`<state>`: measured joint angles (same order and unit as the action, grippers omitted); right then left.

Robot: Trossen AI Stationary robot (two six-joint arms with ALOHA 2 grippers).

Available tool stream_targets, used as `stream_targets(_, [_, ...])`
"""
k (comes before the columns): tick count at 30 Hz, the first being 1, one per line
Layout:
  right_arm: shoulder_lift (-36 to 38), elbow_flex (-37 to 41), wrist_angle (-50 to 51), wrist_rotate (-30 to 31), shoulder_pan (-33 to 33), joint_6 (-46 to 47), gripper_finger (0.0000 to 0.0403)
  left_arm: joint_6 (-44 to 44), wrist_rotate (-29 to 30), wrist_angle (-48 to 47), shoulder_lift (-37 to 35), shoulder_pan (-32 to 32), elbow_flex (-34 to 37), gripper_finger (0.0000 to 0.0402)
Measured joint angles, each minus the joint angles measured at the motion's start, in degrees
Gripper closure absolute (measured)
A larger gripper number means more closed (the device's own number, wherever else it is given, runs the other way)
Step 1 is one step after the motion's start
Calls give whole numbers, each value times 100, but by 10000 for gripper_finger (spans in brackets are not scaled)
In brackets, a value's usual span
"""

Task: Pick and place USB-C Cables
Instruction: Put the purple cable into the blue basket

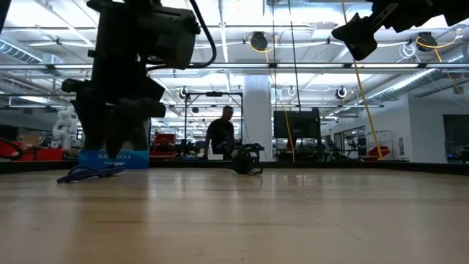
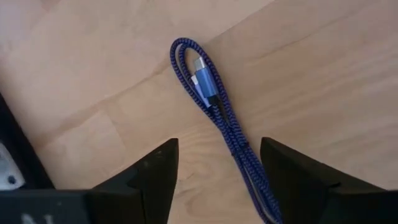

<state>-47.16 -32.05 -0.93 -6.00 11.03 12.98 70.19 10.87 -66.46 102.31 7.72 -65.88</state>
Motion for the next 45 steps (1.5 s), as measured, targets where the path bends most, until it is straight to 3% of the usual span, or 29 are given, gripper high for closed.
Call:
stream_targets(5, [0,0,-2,0,0,-13,117,110,8,285,21,3,175,179])
stream_targets(12, [0,0,-2,0,0,-16,117,105,-112,1031,21,43,568,217])
stream_targets(21, [0,0,-2,0,0,-16,117,45,-107,1326,-6,205,857,260])
stream_targets(35, [0,0,-4,0,-4,-18,117,-245,-11,1637,1,265,867,370])
stream_targets(45, [0,0,-4,0,-4,-18,117,-600,-64,1663,-79,265,884,361])
